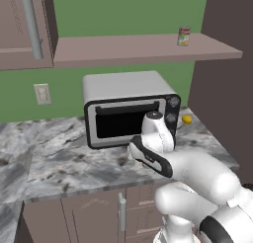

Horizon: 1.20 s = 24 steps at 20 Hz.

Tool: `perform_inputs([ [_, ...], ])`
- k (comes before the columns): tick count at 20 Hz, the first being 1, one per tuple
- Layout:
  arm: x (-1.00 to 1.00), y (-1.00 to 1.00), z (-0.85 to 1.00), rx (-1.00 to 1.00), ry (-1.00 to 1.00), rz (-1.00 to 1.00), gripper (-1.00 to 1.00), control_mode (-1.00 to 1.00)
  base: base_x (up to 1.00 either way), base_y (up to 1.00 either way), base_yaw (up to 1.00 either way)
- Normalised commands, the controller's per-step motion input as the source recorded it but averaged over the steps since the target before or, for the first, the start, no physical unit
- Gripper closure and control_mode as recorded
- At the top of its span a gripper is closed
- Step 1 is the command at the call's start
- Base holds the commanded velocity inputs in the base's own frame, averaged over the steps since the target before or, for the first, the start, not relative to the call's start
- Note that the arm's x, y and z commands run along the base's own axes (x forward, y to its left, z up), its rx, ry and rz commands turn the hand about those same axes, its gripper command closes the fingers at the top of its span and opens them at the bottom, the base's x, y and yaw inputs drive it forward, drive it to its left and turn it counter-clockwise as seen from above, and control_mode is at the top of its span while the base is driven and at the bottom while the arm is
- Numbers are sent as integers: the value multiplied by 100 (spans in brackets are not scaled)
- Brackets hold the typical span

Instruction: Restock the canned food cabinet by taking the new fresh canned food from the counter and placing it in the cabinet. Then, take the old canned food from the cabinet and place it on the counter.

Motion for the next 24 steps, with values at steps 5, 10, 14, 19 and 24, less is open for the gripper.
perform_inputs([
  [5, -61, -69, 94, 4, -35, 0, 100, -100, 0, 0, 0],
  [10, -54, -40, 100, 7, -40, 0, 100, -100, 0, 0, 0],
  [14, -53, -13, 100, 3, -40, 0, 100, -100, 0, 0, 0],
  [19, -45, -2, 100, 0, -34, 0, 100, -100, 0, 0, 0],
  [24, -24, 0, 100, 0, -16, 0, 100, -100, 0, 0, 0],
])
